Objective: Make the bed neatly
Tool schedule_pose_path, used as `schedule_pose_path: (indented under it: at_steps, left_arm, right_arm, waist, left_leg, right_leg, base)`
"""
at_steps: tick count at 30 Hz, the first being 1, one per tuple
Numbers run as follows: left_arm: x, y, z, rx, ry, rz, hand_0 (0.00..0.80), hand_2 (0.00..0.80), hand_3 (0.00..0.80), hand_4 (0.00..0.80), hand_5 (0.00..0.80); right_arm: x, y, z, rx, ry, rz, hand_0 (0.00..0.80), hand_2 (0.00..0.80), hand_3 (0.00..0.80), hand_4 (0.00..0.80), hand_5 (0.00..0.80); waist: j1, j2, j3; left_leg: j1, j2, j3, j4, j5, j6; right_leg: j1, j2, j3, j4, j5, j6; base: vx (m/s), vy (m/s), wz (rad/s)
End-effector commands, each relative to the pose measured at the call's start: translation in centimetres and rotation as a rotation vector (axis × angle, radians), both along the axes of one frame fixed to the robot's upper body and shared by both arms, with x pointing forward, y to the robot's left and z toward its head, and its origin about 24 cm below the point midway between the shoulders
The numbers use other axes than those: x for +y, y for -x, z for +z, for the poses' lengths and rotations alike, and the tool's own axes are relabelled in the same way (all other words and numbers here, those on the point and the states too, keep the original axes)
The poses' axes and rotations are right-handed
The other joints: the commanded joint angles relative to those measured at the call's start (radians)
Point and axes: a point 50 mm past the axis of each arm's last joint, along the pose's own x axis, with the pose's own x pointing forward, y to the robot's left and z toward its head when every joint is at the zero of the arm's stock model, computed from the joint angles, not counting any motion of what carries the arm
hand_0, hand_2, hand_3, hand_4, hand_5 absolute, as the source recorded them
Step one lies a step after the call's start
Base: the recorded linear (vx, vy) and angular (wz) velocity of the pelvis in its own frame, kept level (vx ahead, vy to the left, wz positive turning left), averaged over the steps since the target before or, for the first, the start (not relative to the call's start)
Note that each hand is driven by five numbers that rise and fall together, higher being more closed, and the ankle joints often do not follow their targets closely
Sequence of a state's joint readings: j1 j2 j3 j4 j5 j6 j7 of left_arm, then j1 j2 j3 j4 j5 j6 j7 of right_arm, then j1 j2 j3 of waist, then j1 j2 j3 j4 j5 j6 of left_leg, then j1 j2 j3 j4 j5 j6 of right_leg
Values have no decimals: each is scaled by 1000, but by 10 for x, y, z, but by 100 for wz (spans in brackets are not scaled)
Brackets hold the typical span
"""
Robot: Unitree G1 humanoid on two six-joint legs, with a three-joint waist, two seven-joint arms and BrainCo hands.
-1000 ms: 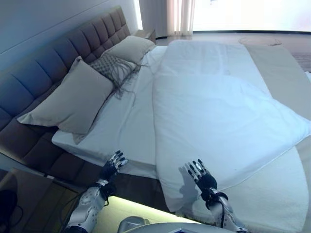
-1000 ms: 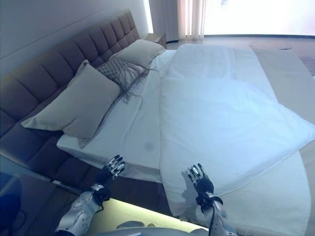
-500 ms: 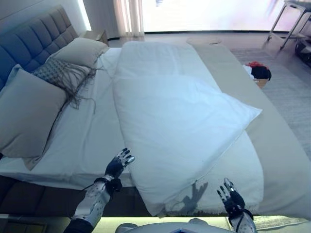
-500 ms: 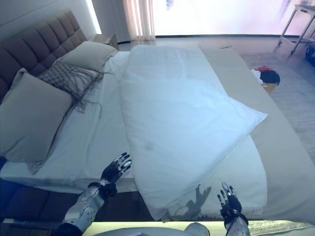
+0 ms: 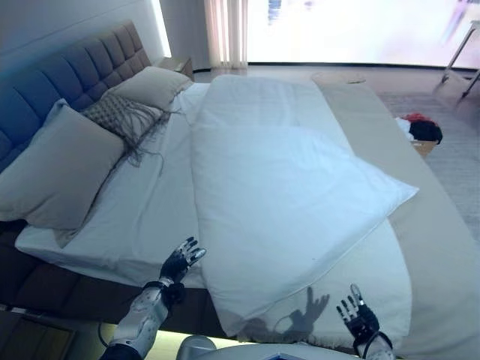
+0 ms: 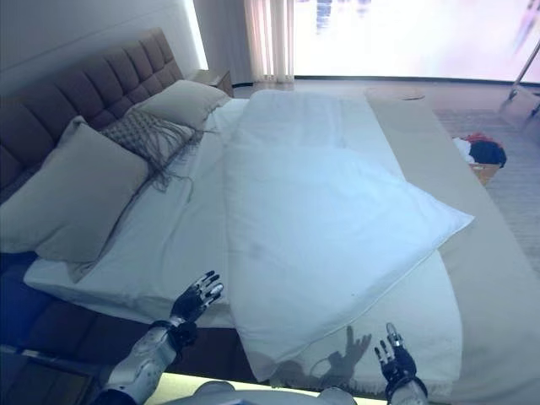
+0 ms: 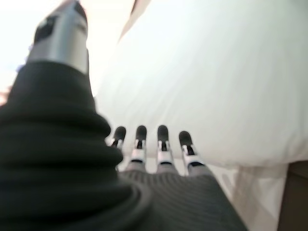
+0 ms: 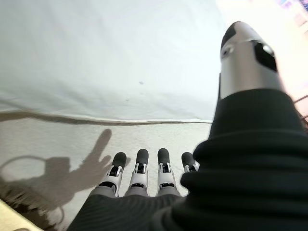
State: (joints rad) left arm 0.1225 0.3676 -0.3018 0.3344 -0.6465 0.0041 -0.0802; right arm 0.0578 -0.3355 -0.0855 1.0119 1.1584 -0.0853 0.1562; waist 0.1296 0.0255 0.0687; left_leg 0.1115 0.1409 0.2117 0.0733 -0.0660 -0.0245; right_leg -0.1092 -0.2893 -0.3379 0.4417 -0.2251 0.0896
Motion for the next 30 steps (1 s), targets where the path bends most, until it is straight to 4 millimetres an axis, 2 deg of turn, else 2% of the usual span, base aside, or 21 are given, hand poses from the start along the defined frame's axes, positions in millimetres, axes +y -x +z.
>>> schedule_pose_path:
  at_steps: [1, 2, 3, 4, 6, 9, 10, 12, 16, 22, 26, 30]
  left_arm:
    - [10, -25, 37, -193, -5, -19, 0, 0, 0, 0, 0]
    - [14, -23, 39, -193, -21, -25, 0, 0, 0, 0, 0]
    - [19, -19, 40, -188, -33, -28, 0, 0, 0, 0, 0]
    - [23, -15, 41, -179, -36, -26, 0, 0, 0, 0, 0]
    - [27, -16, 49, -200, -32, -36, 0, 0, 0, 0, 0]
    - [29, -39, 67, -274, -23, -33, 0, 0, 0, 0, 0]
    - [29, -47, 71, -289, -14, -30, 0, 0, 0, 0, 0]
    - [24, -59, 80, -314, 3, -36, 0, 0, 0, 0, 0]
    - [9, -64, 88, -331, 45, -71, 0, 0, 0, 0, 0]
    - [-5, -66, 91, -374, 61, -100, 0, 0, 0, 0, 0]
    - [-6, -68, 93, -386, 54, -98, 0, 0, 0, 0, 0]
    - [-6, -67, 96, -393, 52, -90, 0, 0, 0, 0, 0]
  right_arm:
    - [-4, -23, 8, -106, -38, -46, 0, 0, 0, 0, 0]
    - [-3, -16, 5, -101, -52, -34, 0, 0, 0, 0, 0]
    - [-1, -7, 2, -92, -65, -32, 0, 0, 0, 0, 0]
    - [0, 1, -2, -85, -81, -38, 0, 0, 0, 0, 0]
    - [0, 4, -2, -119, -105, -67, 0, 0, 0, 0, 0]
    - [-16, -21, 12, -227, -127, -134, 0, 0, 0, 0, 0]
    - [-20, -31, 17, -267, -154, -163, 0, 0, 0, 0, 0]
    - [-29, -45, 27, -342, -188, -205, 0, 0, 0, 0, 0]
    - [-51, -64, 49, -444, -211, -262, 0, 0, 0, 0, 0]
    - [-87, -91, 92, -516, -135, -281, 0, 0, 0, 0, 0]
    - [-100, -93, 104, -486, -94, -254, 0, 0, 0, 0, 0]
    - [-109, -95, 113, -454, -13, -191, 0, 0, 0, 0, 0]
  waist:
    - [46, -41, 42]
    - [45, -47, 48]
    - [43, -60, 55]
    - [39, -70, 59]
    - [32, -84, 78]
    - [45, -78, 130]
    - [48, -70, 146]
    - [54, -53, 174]
    - [68, -20, 221]
    - [77, 20, 283]
    - [82, 24, 299]
    - [85, 32, 306]
  left_leg:
    - [-12, -21, -49, 5, 4, -28]
    - [-5, -40, -55, 22, -21, -13]
    - [-10, -62, -47, 41, -29, 10]
    - [-6, -76, -54, 54, -48, 19]
    - [-23, -76, -63, 84, -75, 20]
    - [-135, -35, -50, 169, -104, 21]
    - [-162, -13, -64, 185, -112, 12]
    - [-213, 24, -63, 217, -105, -8]
    - [-303, 61, -79, 262, -82, -40]
    - [-446, 49, -101, 332, -83, -56]
    - [-521, 36, -98, 416, -109, -50]
    - [-565, 33, -101, 445, -117, -45]
  right_leg:
    - [144, -90, -77, -239, 290, 106]
    - [121, -128, -69, -173, 289, 119]
    - [95, -162, -70, -144, 325, 112]
    - [81, -176, -53, -154, 346, 120]
    - [69, -161, -15, -257, 376, 140]
    - [6, -149, -16, -302, 403, 150]
    - [-23, -154, -12, -289, 399, 160]
    - [-60, -167, -29, -251, 381, 153]
    - [-121, -200, -57, -194, 355, 139]
    - [-268, -241, -24, -113, 330, 138]
    - [-351, -272, 12, -39, 316, 137]
    - [-408, -275, 42, 0, 304, 136]
  base:
    - [295, 229, 7]
    - [183, 162, 7]
    - [208, 66, 8]
    - [163, -62, 10]
    - [56, -210, 11]
    - [-188, -230, 15]
    - [-176, -149, 23]
    - [-122, -68, 15]
    - [-61, -11, 21]
    - [-112, 36, 17]
    - [-18, 6, 4]
    - [29, -17, 9]
